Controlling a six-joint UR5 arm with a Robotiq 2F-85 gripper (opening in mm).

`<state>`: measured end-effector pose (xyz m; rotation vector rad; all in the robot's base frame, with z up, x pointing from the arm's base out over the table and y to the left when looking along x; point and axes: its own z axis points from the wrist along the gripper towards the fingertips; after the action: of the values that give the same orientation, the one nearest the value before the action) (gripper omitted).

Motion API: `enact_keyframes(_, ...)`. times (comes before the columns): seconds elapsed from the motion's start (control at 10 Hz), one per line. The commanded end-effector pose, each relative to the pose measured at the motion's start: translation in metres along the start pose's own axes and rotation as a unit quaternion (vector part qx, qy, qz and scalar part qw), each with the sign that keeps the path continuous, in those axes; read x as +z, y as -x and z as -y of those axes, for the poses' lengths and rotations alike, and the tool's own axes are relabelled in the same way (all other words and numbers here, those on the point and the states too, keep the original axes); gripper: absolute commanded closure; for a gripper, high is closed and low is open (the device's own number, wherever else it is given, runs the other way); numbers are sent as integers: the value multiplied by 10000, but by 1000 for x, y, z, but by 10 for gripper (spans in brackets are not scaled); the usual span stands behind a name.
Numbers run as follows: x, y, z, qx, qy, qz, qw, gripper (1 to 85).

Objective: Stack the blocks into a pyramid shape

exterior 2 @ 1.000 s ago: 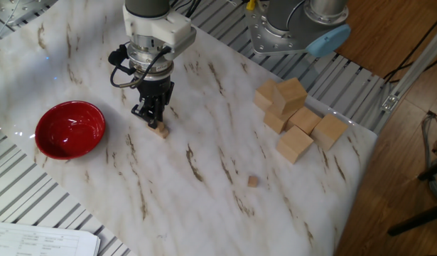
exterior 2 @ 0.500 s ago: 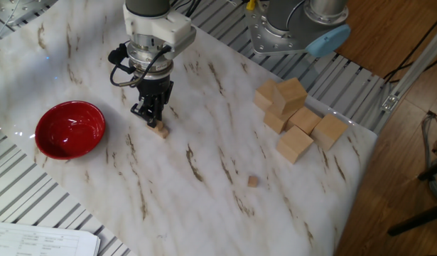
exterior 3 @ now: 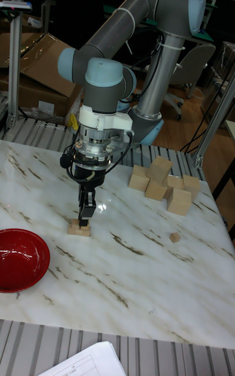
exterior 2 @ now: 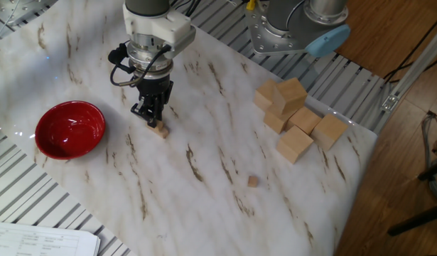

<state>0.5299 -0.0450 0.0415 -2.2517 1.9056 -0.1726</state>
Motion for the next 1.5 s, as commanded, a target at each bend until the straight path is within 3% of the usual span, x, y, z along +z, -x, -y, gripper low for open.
enact_keyframes(0.0,-1,5,1,18,-14,128,9999,670)
enact_keyframes(1.4,1,-1,4,-102,-92,158,9998,583)
